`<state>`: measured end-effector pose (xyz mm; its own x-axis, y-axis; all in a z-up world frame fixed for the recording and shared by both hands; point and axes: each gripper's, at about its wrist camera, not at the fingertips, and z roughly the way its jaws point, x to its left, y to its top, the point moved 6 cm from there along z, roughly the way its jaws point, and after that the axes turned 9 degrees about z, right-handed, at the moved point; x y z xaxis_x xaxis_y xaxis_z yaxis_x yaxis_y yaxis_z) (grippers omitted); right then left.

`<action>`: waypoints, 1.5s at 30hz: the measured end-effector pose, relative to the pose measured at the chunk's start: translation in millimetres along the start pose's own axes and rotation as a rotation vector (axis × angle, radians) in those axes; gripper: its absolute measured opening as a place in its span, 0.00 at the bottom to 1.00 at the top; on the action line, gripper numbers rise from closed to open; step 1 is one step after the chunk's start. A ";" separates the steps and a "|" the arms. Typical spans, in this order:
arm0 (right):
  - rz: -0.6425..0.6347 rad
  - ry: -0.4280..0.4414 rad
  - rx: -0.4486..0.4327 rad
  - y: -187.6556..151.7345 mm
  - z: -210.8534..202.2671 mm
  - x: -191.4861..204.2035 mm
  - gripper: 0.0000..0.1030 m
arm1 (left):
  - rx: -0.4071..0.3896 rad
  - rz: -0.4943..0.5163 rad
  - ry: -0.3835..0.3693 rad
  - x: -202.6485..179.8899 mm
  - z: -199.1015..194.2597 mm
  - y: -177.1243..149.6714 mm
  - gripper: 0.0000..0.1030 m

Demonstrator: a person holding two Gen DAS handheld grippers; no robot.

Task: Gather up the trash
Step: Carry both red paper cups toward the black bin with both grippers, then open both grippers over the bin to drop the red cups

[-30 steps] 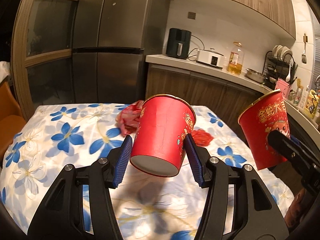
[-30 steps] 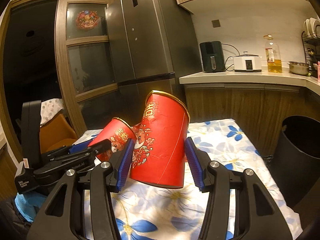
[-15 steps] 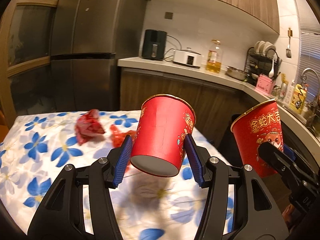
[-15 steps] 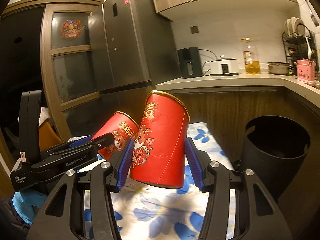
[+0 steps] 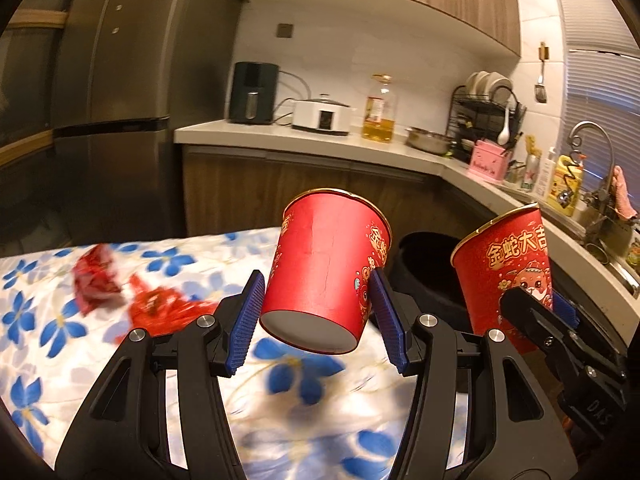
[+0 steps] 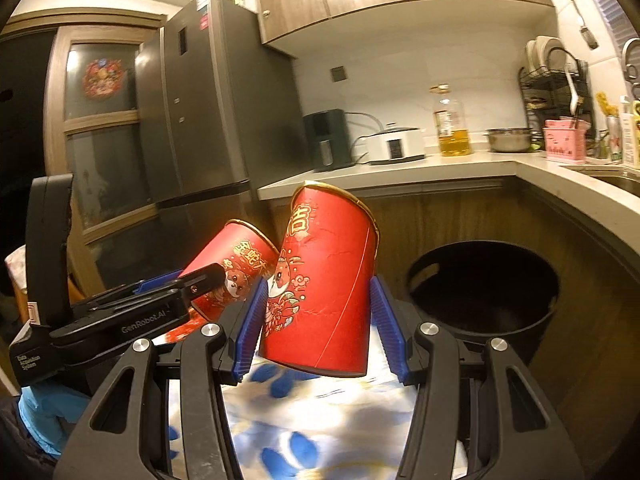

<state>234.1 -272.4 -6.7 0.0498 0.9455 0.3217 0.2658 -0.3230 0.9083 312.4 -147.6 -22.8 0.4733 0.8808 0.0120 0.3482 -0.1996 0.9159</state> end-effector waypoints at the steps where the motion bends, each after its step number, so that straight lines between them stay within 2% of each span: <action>1: 0.002 -0.019 -0.012 4.9 -1.2 -8.4 0.50 | -0.005 0.005 -0.011 -6.9 3.9 3.9 0.52; 11: 0.036 -0.166 -0.104 44.9 -5.5 -78.6 0.50 | -0.051 0.055 -0.096 -82.1 56.9 43.8 0.52; 20: 0.080 -0.243 -0.119 57.9 5.3 -131.5 0.50 | -0.057 0.082 -0.128 -130.4 104.4 54.2 0.52; 33: 0.104 -0.253 -0.096 60.7 27.2 -157.2 0.51 | -0.031 0.066 -0.153 -148.5 143.0 48.0 0.52; 45: 0.110 -0.254 -0.092 64.2 37.4 -161.8 0.52 | -0.013 0.043 -0.168 -151.9 153.9 42.0 0.52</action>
<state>279.1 -444.6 -10.4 0.3157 0.8808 0.3527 0.1580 -0.4154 0.8958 379.7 -355.9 -47.9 0.6168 0.7870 -0.0147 0.3147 -0.2294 0.9211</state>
